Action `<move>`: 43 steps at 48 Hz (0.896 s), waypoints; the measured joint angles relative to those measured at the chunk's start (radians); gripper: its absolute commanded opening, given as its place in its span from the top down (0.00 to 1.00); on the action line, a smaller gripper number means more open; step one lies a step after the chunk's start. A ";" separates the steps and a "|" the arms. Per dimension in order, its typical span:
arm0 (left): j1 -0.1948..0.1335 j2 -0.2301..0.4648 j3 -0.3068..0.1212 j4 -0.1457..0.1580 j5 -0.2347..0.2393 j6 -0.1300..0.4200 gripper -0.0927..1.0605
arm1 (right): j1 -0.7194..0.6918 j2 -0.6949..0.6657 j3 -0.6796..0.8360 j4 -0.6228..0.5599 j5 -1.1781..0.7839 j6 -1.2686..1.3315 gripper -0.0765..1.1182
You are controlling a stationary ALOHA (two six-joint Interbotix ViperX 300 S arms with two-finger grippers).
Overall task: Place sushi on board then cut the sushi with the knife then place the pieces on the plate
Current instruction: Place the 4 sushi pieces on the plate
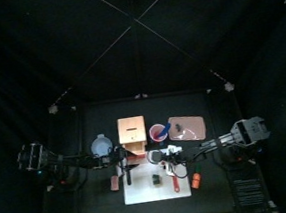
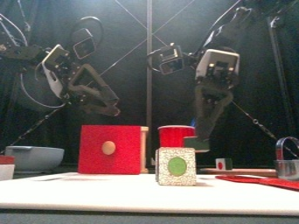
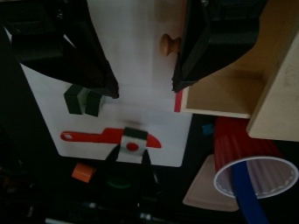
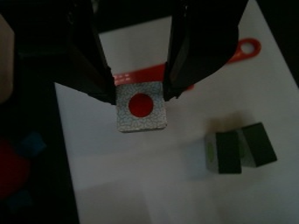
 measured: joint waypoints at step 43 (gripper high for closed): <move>0.000 0.000 -0.003 0.000 0.002 0.002 0.15 | -0.612 -0.334 0.397 -0.149 -0.172 0.402 0.30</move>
